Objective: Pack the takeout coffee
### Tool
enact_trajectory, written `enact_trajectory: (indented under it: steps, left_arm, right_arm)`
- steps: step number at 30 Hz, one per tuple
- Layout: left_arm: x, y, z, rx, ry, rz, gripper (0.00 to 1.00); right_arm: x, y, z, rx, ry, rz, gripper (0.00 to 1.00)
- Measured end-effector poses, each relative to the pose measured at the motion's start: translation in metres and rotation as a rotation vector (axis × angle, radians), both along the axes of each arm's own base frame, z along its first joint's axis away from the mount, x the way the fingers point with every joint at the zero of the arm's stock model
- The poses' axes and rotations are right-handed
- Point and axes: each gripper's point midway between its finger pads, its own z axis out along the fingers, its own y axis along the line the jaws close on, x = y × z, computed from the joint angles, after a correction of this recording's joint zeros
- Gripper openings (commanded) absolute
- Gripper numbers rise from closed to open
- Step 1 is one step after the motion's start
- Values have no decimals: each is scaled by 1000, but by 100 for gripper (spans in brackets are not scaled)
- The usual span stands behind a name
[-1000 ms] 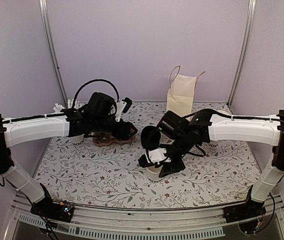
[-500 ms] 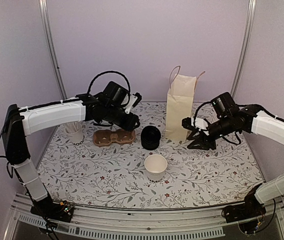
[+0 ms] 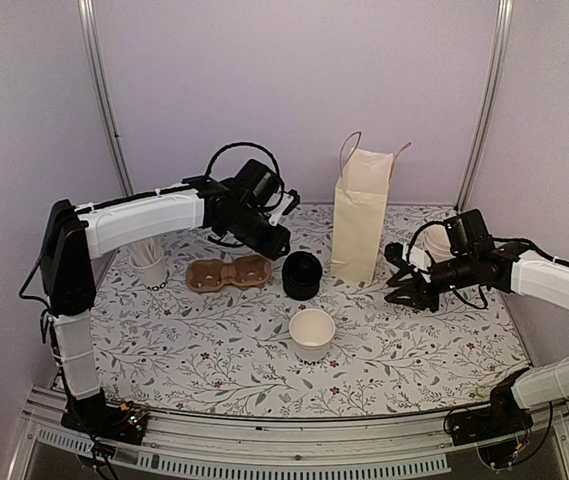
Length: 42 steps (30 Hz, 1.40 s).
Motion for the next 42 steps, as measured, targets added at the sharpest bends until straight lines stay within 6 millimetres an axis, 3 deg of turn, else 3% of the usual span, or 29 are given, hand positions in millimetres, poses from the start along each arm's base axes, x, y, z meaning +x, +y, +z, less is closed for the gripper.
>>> enact_trajectory:
  steps: [7,15,22,34,42]
  left_arm:
    - [6,-12,-2,59,-2,10,35]
    - [0,-21,-21,145,1,4,38]
    - [3,-19,-34,207,-17,31,32]
    - [10,-19,-32,223,-40,50,29]
    - [10,-20,-51,253,-19,48,24]
  right_arm:
    - [5,1,-3,-5,-10,1,39]
    - [8,-1,-4,-23,-31,-5,39]
    - [10,-3,-5,-36,-38,-13,40]
    - [10,-3,-6,-40,-42,-14,40]
    - [11,-4,-6,-44,-46,-15,40]
